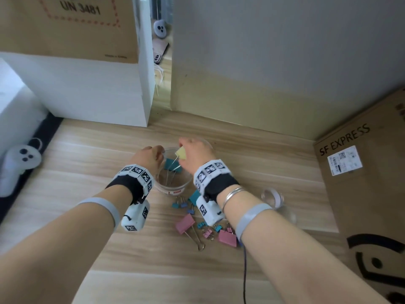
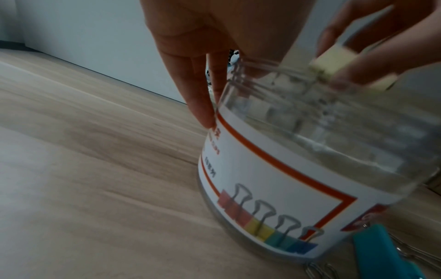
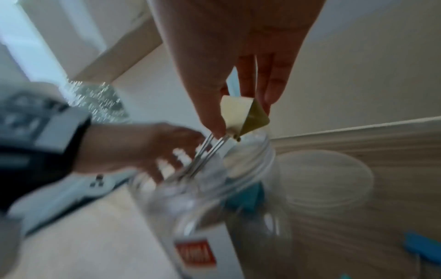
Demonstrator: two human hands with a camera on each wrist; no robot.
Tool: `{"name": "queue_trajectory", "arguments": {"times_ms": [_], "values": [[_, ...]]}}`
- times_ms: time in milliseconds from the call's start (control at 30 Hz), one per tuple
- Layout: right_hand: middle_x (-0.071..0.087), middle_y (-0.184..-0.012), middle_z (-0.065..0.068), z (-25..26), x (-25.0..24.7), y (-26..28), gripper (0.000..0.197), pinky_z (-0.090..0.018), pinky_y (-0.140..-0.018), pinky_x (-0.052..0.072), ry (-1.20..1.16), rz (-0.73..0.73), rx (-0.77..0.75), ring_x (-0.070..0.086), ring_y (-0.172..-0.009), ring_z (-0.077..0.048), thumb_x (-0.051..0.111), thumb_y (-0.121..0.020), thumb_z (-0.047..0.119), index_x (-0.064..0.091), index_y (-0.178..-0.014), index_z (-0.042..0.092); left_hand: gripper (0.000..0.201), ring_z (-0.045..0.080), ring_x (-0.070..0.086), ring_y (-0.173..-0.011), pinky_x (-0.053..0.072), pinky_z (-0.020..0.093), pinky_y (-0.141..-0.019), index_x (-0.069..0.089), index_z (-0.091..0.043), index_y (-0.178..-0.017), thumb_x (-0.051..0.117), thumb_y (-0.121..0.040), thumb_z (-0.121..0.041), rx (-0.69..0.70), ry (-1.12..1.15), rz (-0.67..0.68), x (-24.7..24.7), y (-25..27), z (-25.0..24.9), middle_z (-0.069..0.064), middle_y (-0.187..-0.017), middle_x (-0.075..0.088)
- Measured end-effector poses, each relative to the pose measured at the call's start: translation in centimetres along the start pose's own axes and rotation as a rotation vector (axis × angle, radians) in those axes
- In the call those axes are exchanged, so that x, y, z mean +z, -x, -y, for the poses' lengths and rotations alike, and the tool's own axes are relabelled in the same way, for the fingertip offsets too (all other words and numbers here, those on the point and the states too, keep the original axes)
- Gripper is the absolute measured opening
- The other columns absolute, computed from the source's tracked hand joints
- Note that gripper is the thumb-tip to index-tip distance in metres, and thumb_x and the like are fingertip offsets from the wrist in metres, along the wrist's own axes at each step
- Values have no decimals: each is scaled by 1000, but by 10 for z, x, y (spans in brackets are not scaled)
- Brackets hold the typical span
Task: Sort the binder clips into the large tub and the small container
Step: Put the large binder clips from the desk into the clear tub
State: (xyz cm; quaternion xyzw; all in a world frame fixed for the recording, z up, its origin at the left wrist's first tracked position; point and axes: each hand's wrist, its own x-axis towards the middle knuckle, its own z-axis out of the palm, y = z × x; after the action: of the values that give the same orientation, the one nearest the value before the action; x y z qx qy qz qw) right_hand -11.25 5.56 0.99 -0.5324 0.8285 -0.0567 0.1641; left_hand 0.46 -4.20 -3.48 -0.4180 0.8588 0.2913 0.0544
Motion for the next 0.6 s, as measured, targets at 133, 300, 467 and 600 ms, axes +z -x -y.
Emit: {"name": "queue_trajectory", "arguments": {"times_ms": [133,300,467,600], "values": [[66,-109,-8,11,24,3,29,-37,-91,38,333,73,-117,52,-111,-28,57,-87,29,57,-114,17,34,36,59,-96,46,35,-79,53,-13,-123,33,-96,-22,4,23,-20,1,2,1,21,-110,60],[66,-99,-7,1,20,7,22,-35,-83,43,234,16,-108,56,-99,-26,44,-93,15,58,-110,12,34,36,58,-95,41,31,-74,54,-14,-123,35,-95,-19,-10,60,-38,2,2,0,21,-109,60],[63,-92,-7,-44,18,22,24,-36,-72,55,2,156,281,62,-80,-25,48,-92,27,52,-109,10,35,34,57,-92,39,29,-71,54,-14,-123,34,-95,-19,-15,42,-38,2,1,1,20,-108,60],[58,-113,-9,-47,57,35,70,-42,-88,51,16,467,268,57,-103,-28,69,-71,56,47,-122,13,34,27,49,-79,40,31,-71,53,-13,-123,33,-96,-19,-21,40,-36,3,2,1,20,-107,60]]}}
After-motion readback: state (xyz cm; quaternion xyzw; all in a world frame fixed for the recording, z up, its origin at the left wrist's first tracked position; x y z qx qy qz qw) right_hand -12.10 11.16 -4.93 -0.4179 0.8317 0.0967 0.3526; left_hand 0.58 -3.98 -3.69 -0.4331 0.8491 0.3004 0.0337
